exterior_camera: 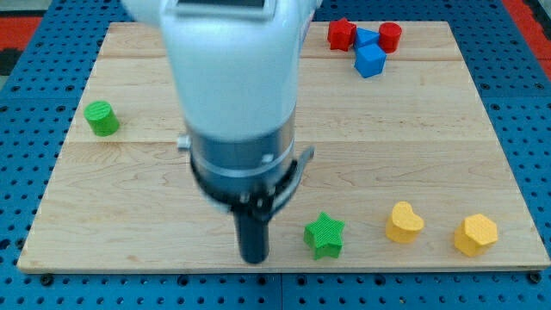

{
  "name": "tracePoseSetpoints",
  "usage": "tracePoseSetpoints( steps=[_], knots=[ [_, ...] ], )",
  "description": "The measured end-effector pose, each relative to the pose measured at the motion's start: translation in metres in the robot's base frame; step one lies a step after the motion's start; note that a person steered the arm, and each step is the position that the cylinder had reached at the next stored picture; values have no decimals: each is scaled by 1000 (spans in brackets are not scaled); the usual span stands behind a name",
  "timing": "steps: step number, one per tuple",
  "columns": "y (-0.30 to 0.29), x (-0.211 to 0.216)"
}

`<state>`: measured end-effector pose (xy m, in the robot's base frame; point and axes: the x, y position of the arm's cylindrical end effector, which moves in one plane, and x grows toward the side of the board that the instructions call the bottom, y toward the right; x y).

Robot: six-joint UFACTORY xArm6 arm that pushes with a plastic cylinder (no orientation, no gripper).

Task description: Push the green star closer to the yellow heart

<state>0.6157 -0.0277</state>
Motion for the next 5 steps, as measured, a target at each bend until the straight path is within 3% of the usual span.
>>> tracePoseSetpoints(
  steps=[2, 3, 5],
  knots=[
    [148, -12],
    [177, -9],
    [84, -5]
  ],
)
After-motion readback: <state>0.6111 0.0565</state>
